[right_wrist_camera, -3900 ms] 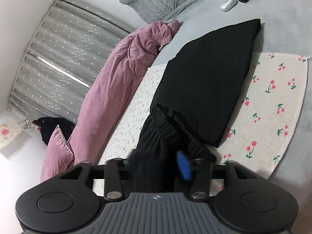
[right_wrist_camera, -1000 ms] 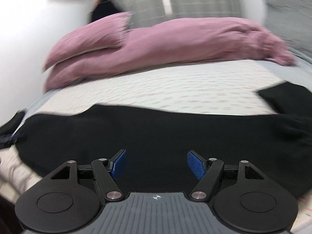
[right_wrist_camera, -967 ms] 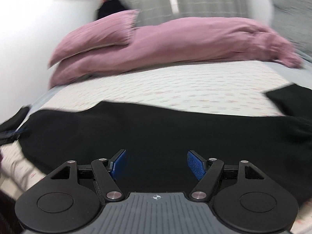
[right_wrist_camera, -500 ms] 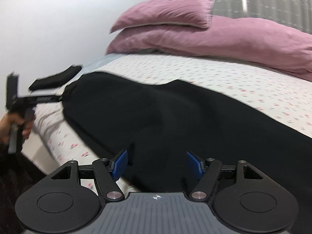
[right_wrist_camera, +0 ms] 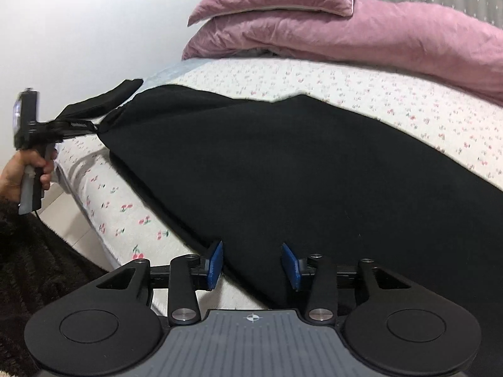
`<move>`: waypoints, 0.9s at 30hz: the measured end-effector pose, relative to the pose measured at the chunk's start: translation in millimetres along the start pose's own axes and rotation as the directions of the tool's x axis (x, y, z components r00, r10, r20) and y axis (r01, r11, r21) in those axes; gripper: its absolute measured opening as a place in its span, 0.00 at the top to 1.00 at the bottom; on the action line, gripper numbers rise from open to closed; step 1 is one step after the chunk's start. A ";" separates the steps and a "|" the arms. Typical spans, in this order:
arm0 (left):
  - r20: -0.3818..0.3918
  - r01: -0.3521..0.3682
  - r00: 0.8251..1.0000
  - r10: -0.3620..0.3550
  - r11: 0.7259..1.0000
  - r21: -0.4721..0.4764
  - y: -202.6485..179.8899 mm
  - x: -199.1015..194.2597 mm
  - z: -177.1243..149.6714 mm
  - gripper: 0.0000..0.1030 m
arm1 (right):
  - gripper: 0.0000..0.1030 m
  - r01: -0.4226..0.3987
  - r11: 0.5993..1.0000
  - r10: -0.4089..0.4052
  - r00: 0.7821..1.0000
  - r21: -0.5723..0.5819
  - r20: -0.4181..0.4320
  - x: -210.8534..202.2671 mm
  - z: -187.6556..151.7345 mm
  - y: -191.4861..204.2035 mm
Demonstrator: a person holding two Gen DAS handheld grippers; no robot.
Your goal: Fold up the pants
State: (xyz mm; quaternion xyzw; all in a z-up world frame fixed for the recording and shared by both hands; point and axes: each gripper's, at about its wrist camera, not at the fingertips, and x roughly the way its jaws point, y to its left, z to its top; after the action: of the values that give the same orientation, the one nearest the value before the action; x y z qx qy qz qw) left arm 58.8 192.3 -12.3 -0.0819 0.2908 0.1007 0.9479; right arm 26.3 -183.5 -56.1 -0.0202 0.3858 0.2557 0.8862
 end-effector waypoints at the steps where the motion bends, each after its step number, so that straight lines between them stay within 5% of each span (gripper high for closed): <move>1: -0.040 -0.022 0.999 0.022 1.000 0.013 -0.6 5.9 -2.1 0.94 | 0.55 -0.003 1.000 0.003 1.000 0.001 -0.009 0.1 -1.1 -0.2; 3: -0.098 -0.044 0.994 0.053 0.995 0.092 -9.5 14.1 -6.9 0.91 | 0.50 0.001 1.000 -0.001 1.000 0.001 -0.009 -2.5 -2.3 -0.1; 7: -0.017 -0.108 0.993 0.114 0.975 0.196 -27.4 -4.7 -7.9 0.79 | 0.41 0.019 0.999 -0.020 0.999 0.035 0.036 -14.9 1.2 -6.7; 9: 0.045 -0.145 0.989 0.139 0.970 0.193 -30.9 -15.8 -0.7 0.50 | 0.39 0.043 0.998 -0.046 0.997 0.052 0.059 -18.8 6.5 -11.7; 10: 0.085 -0.143 0.988 0.128 0.970 0.196 -34.9 -22.3 3.9 0.45 | 0.37 0.060 0.996 -0.064 0.996 0.063 0.065 -18.6 10.1 -14.2; 15: 0.083 0.037 0.994 -0.064 0.957 0.289 -72.2 -23.5 30.8 0.42 | 0.37 0.139 0.983 -0.145 0.989 0.124 0.043 -2.2 28.9 -24.7; 20: -0.033 0.297 0.950 -0.310 0.871 0.391 -129.6 9.2 41.2 0.43 | 0.37 0.183 0.971 -0.191 0.981 0.153 0.041 16.0 36.5 -29.0; 24: -0.161 0.433 0.900 -0.404 0.799 0.418 -166.3 49.5 30.9 0.43 | 0.37 0.210 0.957 -0.216 0.976 0.202 0.010 27.6 35.4 -40.3; 27: -0.197 0.425 0.905 -0.376 0.806 0.412 -173.9 82.4 23.8 0.42 | 0.37 0.239 0.945 -0.240 0.971 0.221 -0.026 32.7 33.6 -48.2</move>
State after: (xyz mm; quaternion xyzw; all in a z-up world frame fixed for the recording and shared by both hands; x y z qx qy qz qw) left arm 179.8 41.1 -22.9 0.0723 0.3318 -0.1753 0.9241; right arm 90.2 -203.2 -62.9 0.0328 0.4064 0.1013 0.9075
